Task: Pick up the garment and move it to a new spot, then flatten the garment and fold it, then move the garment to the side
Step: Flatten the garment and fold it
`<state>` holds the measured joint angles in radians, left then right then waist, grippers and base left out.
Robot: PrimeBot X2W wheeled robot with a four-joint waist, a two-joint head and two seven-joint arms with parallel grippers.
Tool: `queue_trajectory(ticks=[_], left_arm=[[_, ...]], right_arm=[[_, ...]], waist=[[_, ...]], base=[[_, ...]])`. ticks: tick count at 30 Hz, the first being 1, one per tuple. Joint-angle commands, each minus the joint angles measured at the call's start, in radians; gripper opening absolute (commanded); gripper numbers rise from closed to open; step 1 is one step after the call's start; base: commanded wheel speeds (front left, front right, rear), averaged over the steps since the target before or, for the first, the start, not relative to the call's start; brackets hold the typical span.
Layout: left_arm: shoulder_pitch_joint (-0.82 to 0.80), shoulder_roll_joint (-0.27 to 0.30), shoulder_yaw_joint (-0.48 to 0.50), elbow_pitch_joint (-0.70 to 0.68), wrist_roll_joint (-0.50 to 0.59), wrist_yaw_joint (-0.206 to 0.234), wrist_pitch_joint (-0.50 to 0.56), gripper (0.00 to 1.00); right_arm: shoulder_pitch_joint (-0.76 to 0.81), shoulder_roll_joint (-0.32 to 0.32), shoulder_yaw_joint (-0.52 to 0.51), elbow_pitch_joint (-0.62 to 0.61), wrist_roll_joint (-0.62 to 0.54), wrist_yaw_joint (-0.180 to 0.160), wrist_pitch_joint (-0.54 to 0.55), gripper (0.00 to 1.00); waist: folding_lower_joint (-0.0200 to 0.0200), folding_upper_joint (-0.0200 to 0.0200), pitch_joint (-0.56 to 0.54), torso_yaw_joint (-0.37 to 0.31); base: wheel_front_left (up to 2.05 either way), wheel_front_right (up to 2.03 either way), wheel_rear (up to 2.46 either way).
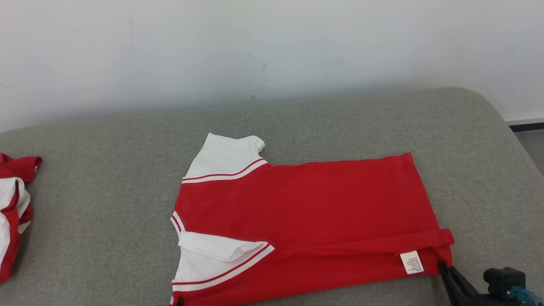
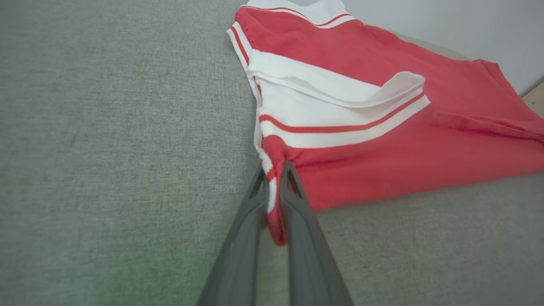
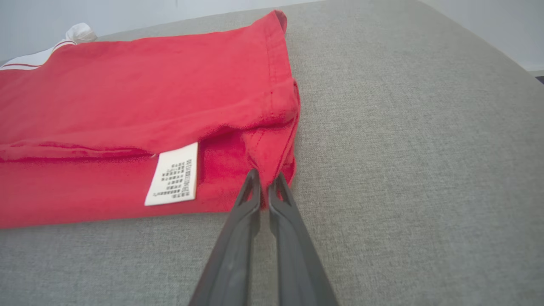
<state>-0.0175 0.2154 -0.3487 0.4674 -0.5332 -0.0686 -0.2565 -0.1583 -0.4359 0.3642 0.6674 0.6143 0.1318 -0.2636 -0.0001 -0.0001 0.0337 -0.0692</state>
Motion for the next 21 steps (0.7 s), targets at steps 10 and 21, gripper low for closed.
queue_trajectory(ticks=[10,21], left_arm=[[-0.01,0.001,-0.014,0.041,0.003,0.003,0.005,0.0],[-0.016,-0.01,0.028,0.042,0.022,0.017,-0.009,1.0]], right_arm=[[0.025,0.022,0.014,0.039,0.034,-0.002,0.004,0.0],[0.01,0.036,-0.02,0.005,0.048,-0.002,-0.002,1.0]], waist=[[0.0001,0.0001,-0.01,0.011],[0.0001,0.0001,-0.021,0.006]], base=[[0.0,0.0,0.0],[0.0,0.0,0.0]])
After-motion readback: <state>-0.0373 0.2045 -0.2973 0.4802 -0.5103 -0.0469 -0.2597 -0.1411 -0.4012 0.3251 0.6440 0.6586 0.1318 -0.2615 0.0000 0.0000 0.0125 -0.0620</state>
